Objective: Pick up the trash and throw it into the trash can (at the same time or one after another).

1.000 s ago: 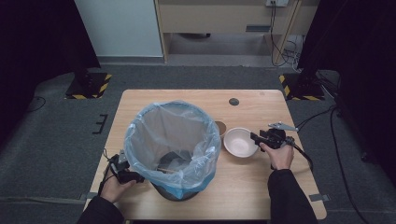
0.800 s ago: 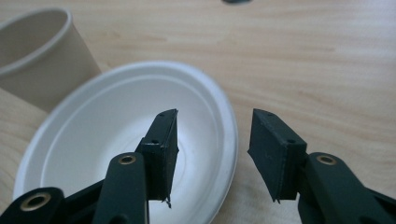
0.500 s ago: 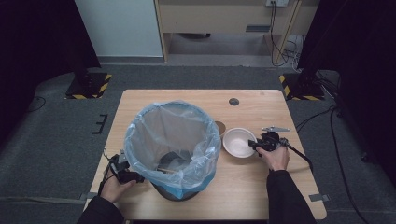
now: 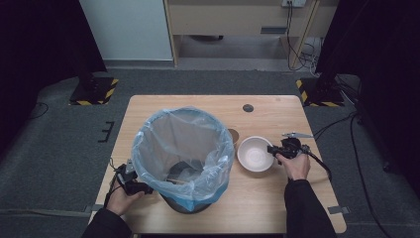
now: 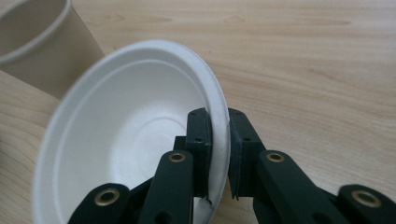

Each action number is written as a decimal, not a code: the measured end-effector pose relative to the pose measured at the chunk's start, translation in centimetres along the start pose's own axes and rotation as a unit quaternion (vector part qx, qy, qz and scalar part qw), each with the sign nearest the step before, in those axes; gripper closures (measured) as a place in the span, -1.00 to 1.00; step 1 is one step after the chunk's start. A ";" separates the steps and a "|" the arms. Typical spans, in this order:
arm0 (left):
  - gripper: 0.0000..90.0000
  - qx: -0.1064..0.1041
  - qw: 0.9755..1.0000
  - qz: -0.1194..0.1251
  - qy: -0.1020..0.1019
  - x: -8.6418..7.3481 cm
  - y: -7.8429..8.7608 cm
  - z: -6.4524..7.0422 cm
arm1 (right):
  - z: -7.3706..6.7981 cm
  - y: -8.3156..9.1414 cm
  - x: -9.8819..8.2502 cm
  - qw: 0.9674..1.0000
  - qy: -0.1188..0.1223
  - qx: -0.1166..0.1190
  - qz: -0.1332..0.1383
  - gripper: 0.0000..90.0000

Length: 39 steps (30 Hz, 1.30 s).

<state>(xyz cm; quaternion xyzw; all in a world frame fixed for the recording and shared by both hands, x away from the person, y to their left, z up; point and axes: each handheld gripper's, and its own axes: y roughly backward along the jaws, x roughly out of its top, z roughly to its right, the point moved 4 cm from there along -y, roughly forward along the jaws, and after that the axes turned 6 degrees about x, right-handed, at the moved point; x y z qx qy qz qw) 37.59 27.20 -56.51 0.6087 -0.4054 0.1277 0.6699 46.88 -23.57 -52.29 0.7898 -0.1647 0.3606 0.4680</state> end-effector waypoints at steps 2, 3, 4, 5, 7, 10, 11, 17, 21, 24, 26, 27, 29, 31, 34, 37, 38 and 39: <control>-1.00 0.000 1.000 0.000 0.000 0.0 0.0 0.0 | 0.0 0.6 0.4 1.000 -0.003 0.003 0.012 0.84; -1.00 0.000 1.000 0.000 0.000 0.0 0.0 0.0 | 0.0 0.9 0.6 1.000 -0.004 0.005 0.019 0.85; -1.00 0.000 1.000 0.000 0.000 0.0 0.0 0.0 | 0.0 1.2 0.8 1.000 -0.006 0.006 0.023 0.86; -1.00 0.000 1.000 0.000 0.000 0.0 0.0 0.0 | 0.0 1.4 1.0 1.000 -0.004 0.005 0.028 0.86; -1.00 0.000 1.000 0.000 0.000 0.0 0.0 0.0 | 0.2 2.1 1.3 0.999 -0.001 0.002 0.034 0.86; -1.00 0.000 1.000 0.000 0.000 0.0 0.0 0.0 | 0.4 2.9 1.7 0.999 -0.006 0.003 0.048 0.86; -1.00 0.000 1.000 0.000 0.000 0.0 0.0 0.0 | 0.5 3.2 1.8 0.999 -0.008 0.003 0.054 0.86; -1.00 0.000 1.000 0.000 0.000 0.0 0.0 0.0 | 0.5 4.4 2.6 0.997 -0.012 0.006 0.078 0.86; -1.00 0.000 1.000 0.000 0.000 0.0 0.0 0.0 | 0.4 5.2 3.2 0.995 -0.015 0.013 0.099 0.86; -1.00 0.000 1.000 0.000 0.000 0.0 0.0 0.0 | 0.3 5.8 3.6 0.993 -0.016 0.014 0.116 0.86; -1.00 0.000 1.000 0.000 0.000 0.0 0.0 0.0 | 0.2 6.2 3.9 0.992 -0.017 0.016 0.125 0.86; -1.00 0.000 1.000 0.000 0.000 0.0 0.0 0.0 | 0.2 6.4 4.0 0.991 -0.018 0.017 0.131 0.86; -1.00 0.000 1.000 0.000 0.000 0.0 0.0 0.0 | 0.1 6.9 4.3 0.989 -0.020 0.021 0.142 0.86; -1.00 0.000 1.000 0.000 0.000 0.0 0.0 0.0 | 0.0 7.4 4.7 0.987 -0.023 0.028 0.153 0.86; -1.00 0.000 1.000 0.000 0.000 0.0 0.0 0.0 | -0.1 8.2 5.2 0.984 -0.026 0.035 0.172 0.86; -1.00 0.000 1.000 0.000 0.000 0.0 0.0 0.0 | -0.4 9.0 5.6 0.981 -0.028 0.043 0.189 0.86; -1.00 0.000 1.000 0.000 0.000 0.0 0.0 0.0 | -0.5 9.3 5.8 0.979 -0.027 0.046 0.196 0.86; -1.00 0.000 1.000 0.000 0.000 0.0 0.0 0.0 | -0.6 9.5 6.0 0.978 -0.027 0.050 0.203 0.86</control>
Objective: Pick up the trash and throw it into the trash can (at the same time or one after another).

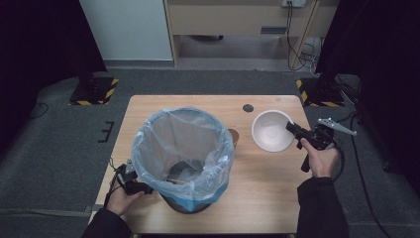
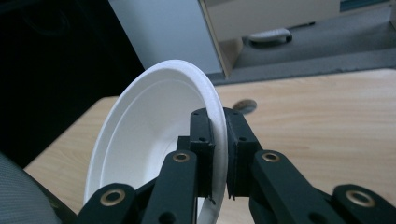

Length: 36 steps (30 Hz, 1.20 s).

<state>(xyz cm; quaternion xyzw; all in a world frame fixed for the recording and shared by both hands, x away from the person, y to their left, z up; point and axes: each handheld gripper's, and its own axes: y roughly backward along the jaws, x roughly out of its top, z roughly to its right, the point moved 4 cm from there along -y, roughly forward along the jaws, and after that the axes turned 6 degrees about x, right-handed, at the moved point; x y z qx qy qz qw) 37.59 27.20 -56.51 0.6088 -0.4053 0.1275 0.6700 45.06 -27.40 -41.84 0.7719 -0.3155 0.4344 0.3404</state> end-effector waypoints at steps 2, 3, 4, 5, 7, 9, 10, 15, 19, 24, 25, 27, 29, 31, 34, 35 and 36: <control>-1.00 0.000 1.000 0.000 0.000 0.0 0.0 0.0 | -0.4 0.3 0.6 1.000 -0.001 0.008 0.014 0.86; -1.00 0.000 1.000 0.000 0.000 0.0 0.0 0.0 | -0.5 0.4 0.8 1.000 -0.001 0.011 0.019 0.86; -1.00 0.000 1.000 0.000 0.000 0.0 0.0 0.0 | -0.7 0.6 1.1 1.000 -0.003 0.017 0.026 0.86; -1.00 0.000 1.000 0.000 0.000 0.0 0.0 0.0 | -0.9 0.7 1.2 0.999 -0.003 0.019 0.031 0.86; -1.00 0.000 1.000 0.000 0.000 0.0 0.0 0.0 | -1.3 1.1 1.8 0.999 -0.002 0.024 0.041 0.86; -1.00 0.000 1.000 0.000 0.000 0.0 0.0 0.0 | -1.6 1.4 2.2 0.998 0.000 0.027 0.050 0.86; -1.00 0.000 1.000 0.000 0.000 0.0 0.0 0.0 | -1.8 1.5 2.3 0.998 -0.003 0.031 0.055 0.86; -1.00 0.000 1.000 0.000 0.000 0.0 0.0 0.0 | -2.7 2.1 3.2 0.996 0.003 0.044 0.073 0.86; -1.00 0.000 1.000 0.000 0.000 0.0 0.0 0.0 | -3.4 2.5 3.9 0.994 0.009 0.054 0.092 0.86; -1.00 0.000 1.000 0.000 0.000 0.0 0.0 0.0 | -4.3 3.1 4.7 0.991 0.010 0.071 0.115 0.86; -1.00 0.000 1.000 0.000 0.000 0.0 0.0 0.0 | -4.6 3.2 4.9 0.990 0.012 0.074 0.117 0.86; -1.00 0.000 1.000 0.000 0.000 0.0 0.0 0.0 | -5.1 3.5 5.2 0.989 0.016 0.081 0.125 0.86; -1.00 0.000 1.000 0.000 0.000 0.0 0.0 0.0 | -5.6 3.7 5.5 0.987 0.020 0.089 0.132 0.86; -1.00 0.000 1.000 0.000 0.000 0.0 0.0 0.0 | -6.1 3.9 5.8 0.985 0.026 0.095 0.139 0.86; -1.00 0.000 1.000 0.000 0.000 0.0 0.0 0.0 | -6.9 4.3 6.2 0.983 0.032 0.104 0.149 0.86; -1.00 0.000 1.000 0.000 0.000 0.0 0.0 0.0 | -7.1 4.4 6.4 0.982 0.033 0.109 0.151 0.86; -1.00 0.000 1.000 0.000 0.000 0.0 0.0 0.0 | -7.4 4.5 6.5 0.981 0.036 0.111 0.154 0.86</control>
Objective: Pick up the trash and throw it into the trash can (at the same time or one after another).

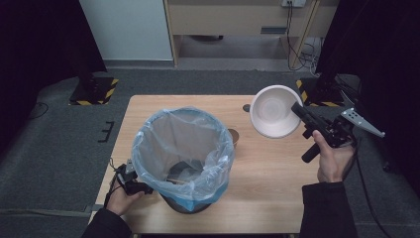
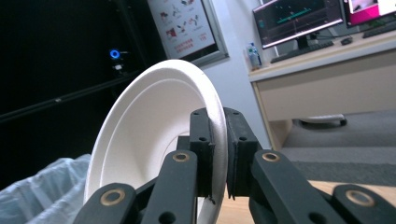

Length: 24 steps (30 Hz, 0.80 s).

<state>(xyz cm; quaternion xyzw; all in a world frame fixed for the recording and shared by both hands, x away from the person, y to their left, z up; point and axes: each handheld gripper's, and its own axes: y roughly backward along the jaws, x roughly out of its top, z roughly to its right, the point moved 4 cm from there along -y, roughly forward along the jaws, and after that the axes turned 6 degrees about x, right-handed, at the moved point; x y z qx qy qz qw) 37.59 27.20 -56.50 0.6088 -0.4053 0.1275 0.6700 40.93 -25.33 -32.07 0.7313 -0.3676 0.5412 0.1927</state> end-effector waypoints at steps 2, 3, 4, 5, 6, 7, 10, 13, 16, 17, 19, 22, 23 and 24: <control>-1.00 0.000 1.000 0.000 0.000 0.0 0.0 0.0 | -0.4 0.0 0.2 1.000 0.001 0.007 0.002 0.86; -1.00 0.000 1.000 0.000 0.000 0.0 0.0 0.0 | -0.6 0.0 0.3 1.000 0.001 0.010 0.004 0.86; -1.00 0.000 1.000 0.000 0.000 0.0 0.0 0.0 | -0.8 -0.1 0.4 1.000 0.002 0.013 0.004 0.86; -1.00 0.000 1.000 0.000 0.000 0.0 0.0 0.0 | -0.9 -0.1 0.4 1.000 0.003 0.016 0.006 0.86; -1.00 0.000 1.000 0.000 0.000 0.0 0.0 0.0 | -1.1 -0.1 0.5 1.000 0.003 0.019 0.007 0.86; -1.00 0.000 1.000 0.000 0.000 0.0 0.0 0.0 | -1.4 -0.1 0.6 1.000 0.003 0.023 0.009 0.86; -1.00 0.000 1.000 0.000 0.000 0.0 0.0 0.0 | -2.2 -0.1 1.0 0.999 0.005 0.034 0.016 0.86; -1.00 0.000 1.000 0.000 0.000 0.0 0.0 0.0 | -3.0 -0.1 1.4 0.999 0.011 0.046 0.020 0.86; -1.00 0.000 1.000 0.000 0.000 0.0 0.0 0.0 | -3.8 -0.2 1.7 0.998 0.015 0.055 0.024 0.86; -1.00 0.000 1.000 0.000 0.000 0.0 0.0 0.0 | -3.9 -0.2 1.7 0.998 0.016 0.058 0.025 0.86; -1.00 0.000 1.000 0.000 0.000 0.0 0.0 0.0 | -4.4 -0.2 1.9 0.997 0.016 0.065 0.028 0.86; -1.00 0.000 1.000 0.000 0.000 0.0 0.0 0.0 | -5.3 -0.2 2.2 0.996 0.020 0.077 0.035 0.86; -1.00 0.000 1.000 0.000 0.000 0.0 0.0 0.0 | -5.5 -0.2 2.3 0.996 0.022 0.079 0.036 0.86; -1.00 0.000 1.000 0.000 0.000 0.0 0.0 0.0 | -5.8 -0.1 2.4 0.996 0.025 0.083 0.038 0.86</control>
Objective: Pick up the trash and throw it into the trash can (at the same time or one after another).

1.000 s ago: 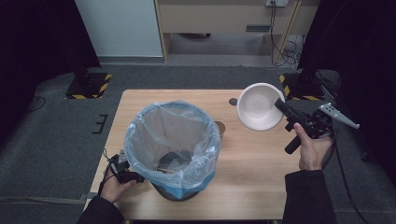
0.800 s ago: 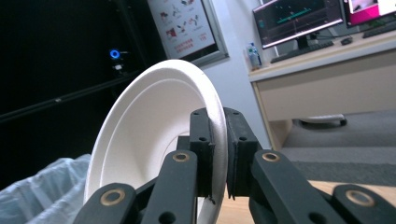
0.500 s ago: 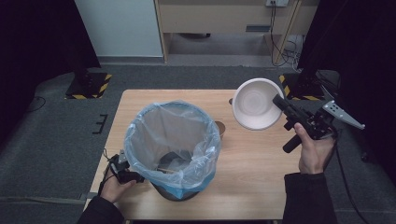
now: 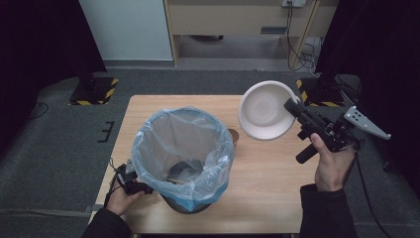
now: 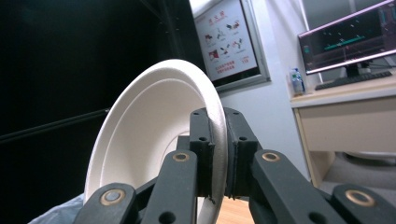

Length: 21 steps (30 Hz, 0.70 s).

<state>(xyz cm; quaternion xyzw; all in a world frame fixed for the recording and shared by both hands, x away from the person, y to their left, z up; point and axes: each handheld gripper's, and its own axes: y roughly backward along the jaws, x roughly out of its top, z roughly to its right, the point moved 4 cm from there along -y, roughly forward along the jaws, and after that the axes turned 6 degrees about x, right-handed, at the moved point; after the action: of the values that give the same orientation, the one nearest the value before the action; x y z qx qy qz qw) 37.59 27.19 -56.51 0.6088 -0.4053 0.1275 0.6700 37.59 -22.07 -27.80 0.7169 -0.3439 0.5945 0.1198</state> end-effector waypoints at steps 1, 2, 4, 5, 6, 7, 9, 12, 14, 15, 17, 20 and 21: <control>-1.00 0.000 1.000 0.000 0.000 0.0 0.0 0.0 | -0.3 0.0 0.1 1.000 0.003 0.003 0.001 0.86; -1.00 0.000 1.000 0.000 0.000 0.0 0.0 0.0 | -0.6 -0.1 0.2 1.000 0.005 0.006 0.003 0.86; -1.00 0.000 1.000 0.000 0.000 0.0 0.0 0.0 | -1.1 -0.2 0.4 1.000 0.009 0.012 0.004 0.86; -1.00 0.000 1.000 0.000 0.000 0.0 0.0 0.0 | -1.3 -0.3 0.4 1.000 0.012 0.015 0.005 0.86; -1.00 0.000 1.000 0.000 0.000 0.0 0.0 0.0 | -1.4 -0.4 0.4 1.000 0.012 0.017 0.004 0.86; -1.00 0.000 1.000 0.000 0.000 0.0 0.0 0.0 | -1.6 -0.5 0.3 1.000 0.012 0.019 0.005 0.86; -1.00 0.000 1.000 0.000 0.000 0.0 0.0 0.0 | -1.9 -0.7 0.3 1.000 0.011 0.025 0.004 0.86; -1.00 0.000 1.000 0.000 0.000 0.0 0.0 0.0 | -2.5 -1.0 0.1 0.999 0.014 0.033 0.001 0.86; -1.00 0.000 1.000 0.000 0.000 0.0 0.0 0.0 | -2.8 -1.2 0.0 0.999 0.015 0.038 0.000 0.86; -1.00 0.000 1.000 0.000 0.000 0.0 0.0 0.0 | -3.0 -1.3 0.0 0.999 0.015 0.040 0.000 0.86; -1.00 0.000 1.000 0.000 0.000 0.0 0.0 0.0 | -3.3 -1.5 -0.2 0.999 0.014 0.046 -0.003 0.86; -1.00 0.000 1.000 0.000 0.000 0.0 0.0 0.0 | -3.8 -1.8 -0.3 0.999 0.012 0.053 -0.004 0.86; -1.00 0.000 1.000 0.000 0.000 0.0 0.0 0.0 | -4.0 -2.0 -0.4 0.998 0.013 0.055 -0.006 0.86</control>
<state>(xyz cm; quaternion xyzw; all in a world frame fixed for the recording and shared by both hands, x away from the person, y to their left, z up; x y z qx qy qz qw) 37.59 27.20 -56.50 0.6088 -0.4053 0.1275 0.6699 35.74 -18.18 -26.62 0.7167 -0.3044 0.6211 0.0885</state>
